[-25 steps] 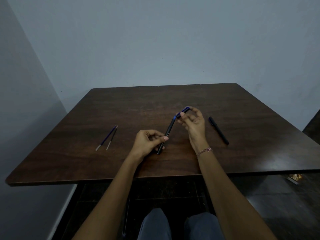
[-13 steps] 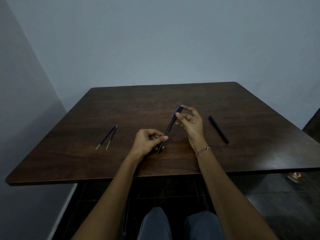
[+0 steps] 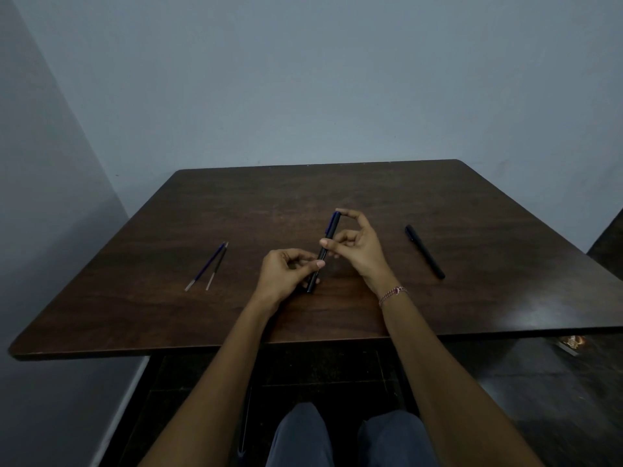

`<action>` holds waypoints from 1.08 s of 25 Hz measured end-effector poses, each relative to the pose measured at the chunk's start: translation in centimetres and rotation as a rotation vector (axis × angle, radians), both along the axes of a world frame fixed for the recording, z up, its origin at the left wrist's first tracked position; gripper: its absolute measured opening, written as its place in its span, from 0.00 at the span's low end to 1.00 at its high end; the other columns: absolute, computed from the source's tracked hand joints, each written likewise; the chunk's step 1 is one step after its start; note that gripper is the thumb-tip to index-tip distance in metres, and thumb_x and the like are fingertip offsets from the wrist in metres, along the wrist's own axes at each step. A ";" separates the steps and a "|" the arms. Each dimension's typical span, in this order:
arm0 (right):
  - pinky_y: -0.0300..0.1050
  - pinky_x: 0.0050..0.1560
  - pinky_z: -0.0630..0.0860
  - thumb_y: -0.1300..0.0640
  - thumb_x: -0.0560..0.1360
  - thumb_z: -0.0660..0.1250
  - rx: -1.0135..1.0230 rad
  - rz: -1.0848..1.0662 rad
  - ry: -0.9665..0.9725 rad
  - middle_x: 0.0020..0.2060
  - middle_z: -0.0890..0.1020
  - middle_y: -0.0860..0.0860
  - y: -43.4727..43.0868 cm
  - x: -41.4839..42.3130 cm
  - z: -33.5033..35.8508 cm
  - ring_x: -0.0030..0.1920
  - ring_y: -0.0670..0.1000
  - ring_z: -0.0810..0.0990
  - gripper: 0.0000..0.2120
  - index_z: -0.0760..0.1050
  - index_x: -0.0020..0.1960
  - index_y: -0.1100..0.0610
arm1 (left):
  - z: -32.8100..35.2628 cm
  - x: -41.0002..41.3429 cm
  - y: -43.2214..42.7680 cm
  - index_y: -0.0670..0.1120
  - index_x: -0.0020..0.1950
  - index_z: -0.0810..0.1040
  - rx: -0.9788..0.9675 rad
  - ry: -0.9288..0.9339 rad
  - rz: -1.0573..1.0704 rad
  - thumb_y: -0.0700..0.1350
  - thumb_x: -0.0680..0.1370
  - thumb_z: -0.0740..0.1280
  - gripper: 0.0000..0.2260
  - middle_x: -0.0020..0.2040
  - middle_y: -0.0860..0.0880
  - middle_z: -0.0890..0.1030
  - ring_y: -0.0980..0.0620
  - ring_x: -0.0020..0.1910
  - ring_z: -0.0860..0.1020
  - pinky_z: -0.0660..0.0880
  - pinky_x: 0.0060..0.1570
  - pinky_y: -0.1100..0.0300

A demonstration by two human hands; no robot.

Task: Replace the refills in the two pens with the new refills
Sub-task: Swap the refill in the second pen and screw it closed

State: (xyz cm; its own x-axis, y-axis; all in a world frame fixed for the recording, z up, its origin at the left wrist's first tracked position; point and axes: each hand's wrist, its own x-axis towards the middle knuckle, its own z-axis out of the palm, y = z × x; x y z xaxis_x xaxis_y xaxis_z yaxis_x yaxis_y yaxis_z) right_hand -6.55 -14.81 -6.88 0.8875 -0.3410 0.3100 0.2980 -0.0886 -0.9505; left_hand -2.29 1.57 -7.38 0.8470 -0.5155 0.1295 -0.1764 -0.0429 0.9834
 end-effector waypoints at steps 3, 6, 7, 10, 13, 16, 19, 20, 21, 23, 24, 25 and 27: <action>0.36 0.35 0.77 0.65 0.68 0.75 0.136 -0.156 -0.018 0.28 0.81 0.49 -0.6 0.3 -0.1 0.31 0.46 0.81 0.28 0.69 0.62 0.50 | 0.0 0.0 0.0 0.47 0.47 0.82 0.000 0.013 -0.038 0.37 0.71 0.73 0.08 0.35 0.50 0.85 0.53 0.33 0.83 0.76 0.30 0.67; 0.35 0.35 0.76 0.65 0.69 0.74 0.224 -0.249 -0.010 0.28 0.82 0.49 -1.1 0.5 -0.4 0.30 0.45 0.80 0.27 0.68 0.64 0.52 | 0.0 0.1 0.1 0.45 0.53 0.81 0.026 0.023 -0.077 0.35 0.71 0.73 0.12 0.39 0.50 0.85 0.54 0.37 0.84 0.77 0.34 0.68; 0.35 0.35 0.76 0.65 0.69 0.74 0.236 -0.260 0.001 0.28 0.82 0.49 -1.1 0.6 -0.4 0.30 0.44 0.80 0.27 0.68 0.65 0.53 | 0.0 0.1 0.1 0.44 0.55 0.81 0.038 0.021 -0.088 0.35 0.71 0.72 0.14 0.40 0.49 0.85 0.54 0.39 0.84 0.77 0.36 0.68; 0.35 0.30 0.75 0.63 0.71 0.73 0.188 -0.209 0.034 0.28 0.82 0.49 -0.8 0.6 -0.3 0.29 0.44 0.80 0.30 0.64 0.68 0.54 | 0.2 0.0 0.2 0.43 0.55 0.81 0.038 0.016 -0.089 0.34 0.70 0.73 0.15 0.40 0.49 0.85 0.55 0.40 0.84 0.77 0.37 0.69; 0.35 0.26 0.72 0.59 0.70 0.75 0.069 -0.106 0.087 0.27 0.82 0.49 -0.5 0.2 -0.1 0.27 0.45 0.80 0.36 0.58 0.69 0.45 | 0.3 -0.2 0.3 0.48 0.49 0.82 0.007 0.016 -0.084 0.34 0.69 0.74 0.13 0.37 0.51 0.85 0.55 0.38 0.84 0.77 0.37 0.69; 0.36 0.26 0.73 0.61 0.70 0.74 0.062 -0.095 0.113 0.26 0.81 0.50 -0.5 0.1 0.0 0.25 0.46 0.78 0.36 0.56 0.69 0.50 | 0.2 -0.2 0.4 0.47 0.47 0.82 -0.021 0.018 -0.098 0.34 0.69 0.74 0.11 0.36 0.48 0.85 0.53 0.37 0.84 0.78 0.37 0.67; 0.36 0.26 0.73 0.64 0.71 0.72 0.076 -0.126 0.124 0.26 0.80 0.51 -0.7 0.2 0.0 0.24 0.46 0.78 0.32 0.55 0.66 0.55 | 0.1 -0.2 0.5 0.47 0.47 0.83 -0.032 0.006 -0.122 0.34 0.69 0.73 0.11 0.35 0.46 0.85 0.51 0.37 0.84 0.79 0.37 0.66; 0.36 0.26 0.73 0.65 0.72 0.71 0.076 -0.129 0.126 0.26 0.80 0.51 -0.7 0.3 -0.1 0.24 0.46 0.78 0.31 0.55 0.66 0.55 | 0.1 -0.2 0.5 0.47 0.47 0.83 -0.032 0.007 -0.131 0.33 0.69 0.73 0.11 0.36 0.46 0.85 0.51 0.37 0.84 0.79 0.37 0.66; 0.36 0.26 0.73 0.65 0.72 0.71 0.078 -0.131 0.123 0.26 0.80 0.51 -0.8 0.3 -0.2 0.24 0.46 0.78 0.31 0.55 0.65 0.55 | 0.0 -0.2 0.5 0.46 0.47 0.83 -0.029 0.008 -0.138 0.33 0.68 0.73 0.11 0.36 0.45 0.85 0.50 0.37 0.84 0.79 0.37 0.66; 0.36 0.26 0.73 0.65 0.72 0.71 0.091 -0.135 0.108 0.27 0.81 0.51 -0.8 0.3 -0.3 0.24 0.46 0.78 0.30 0.56 0.64 0.54 | -0.1 -0.1 0.5 0.46 0.47 0.82 -0.019 0.003 -0.131 0.33 0.68 0.74 0.11 0.36 0.45 0.85 0.50 0.37 0.84 0.79 0.37 0.66; 0.36 0.26 0.73 0.65 0.72 0.71 0.097 -0.138 0.102 0.28 0.81 0.51 -0.8 0.4 -0.4 0.25 0.47 0.78 0.29 0.57 0.63 0.53 | -0.1 -0.1 0.4 0.45 0.47 0.82 -0.013 0.005 -0.122 0.34 0.68 0.74 0.11 0.36 0.45 0.85 0.50 0.37 0.84 0.79 0.37 0.66; 0.36 0.27 0.74 0.64 0.72 0.71 0.099 -0.144 0.101 0.28 0.81 0.51 -0.8 0.4 -0.4 0.25 0.47 0.78 0.28 0.57 0.62 0.52 | -0.1 -0.1 0.3 0.45 0.47 0.82 -0.003 0.013 -0.111 0.34 0.68 0.74 0.11 0.36 0.46 0.85 0.50 0.37 0.84 0.79 0.37 0.66; 0.37 0.28 0.74 0.61 0.74 0.70 0.088 -0.162 0.124 0.31 0.82 0.52 -0.7 0.5 -0.3 0.27 0.48 0.79 0.25 0.59 0.62 0.50 | 0.1 -0.3 0.2 0.42 0.49 0.82 0.056 0.007 -0.093 0.34 0.67 0.75 0.12 0.35 0.47 0.85 0.51 0.36 0.84 0.78 0.36 0.67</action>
State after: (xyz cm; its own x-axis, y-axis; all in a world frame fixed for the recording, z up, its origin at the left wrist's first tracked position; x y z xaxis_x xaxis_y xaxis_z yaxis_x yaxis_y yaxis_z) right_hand -6.07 -15.50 -7.22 0.8483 -0.5034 0.1642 0.1665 -0.0407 -0.9852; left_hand -2.55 1.76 -7.27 0.7958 -0.5984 0.0928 -0.1758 -0.0818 0.9810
